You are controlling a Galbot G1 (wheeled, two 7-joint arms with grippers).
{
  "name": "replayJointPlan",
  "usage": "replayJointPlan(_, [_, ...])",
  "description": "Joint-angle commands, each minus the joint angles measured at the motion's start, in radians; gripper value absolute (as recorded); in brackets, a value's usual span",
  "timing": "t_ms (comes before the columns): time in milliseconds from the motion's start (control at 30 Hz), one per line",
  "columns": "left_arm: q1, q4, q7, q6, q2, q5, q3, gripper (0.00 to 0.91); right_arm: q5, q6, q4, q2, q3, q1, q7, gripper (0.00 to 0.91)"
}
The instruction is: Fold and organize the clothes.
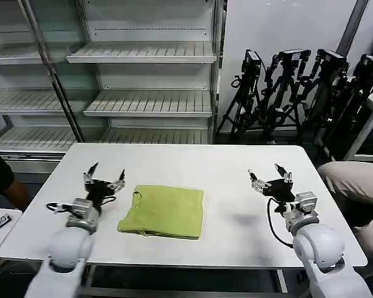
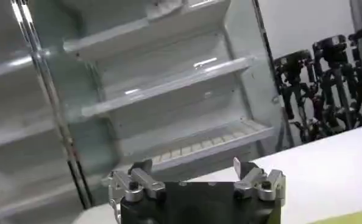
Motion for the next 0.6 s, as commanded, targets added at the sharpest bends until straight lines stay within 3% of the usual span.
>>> replayJointPlan(33, [0.024,0.057,0.161,-0.125,0.105,-0.014,-0.166,0.907,-0.121,0.071,-0.020,0.032,-0.066,0.001,0.031,0.907])
replayJointPlan(600, [0.011,0.044,0.158,-0.163,0.058,0.035,-0.091,0.907,-0.185,0.154,-0.060,0.049,-0.102,0.023,0.043,0.907])
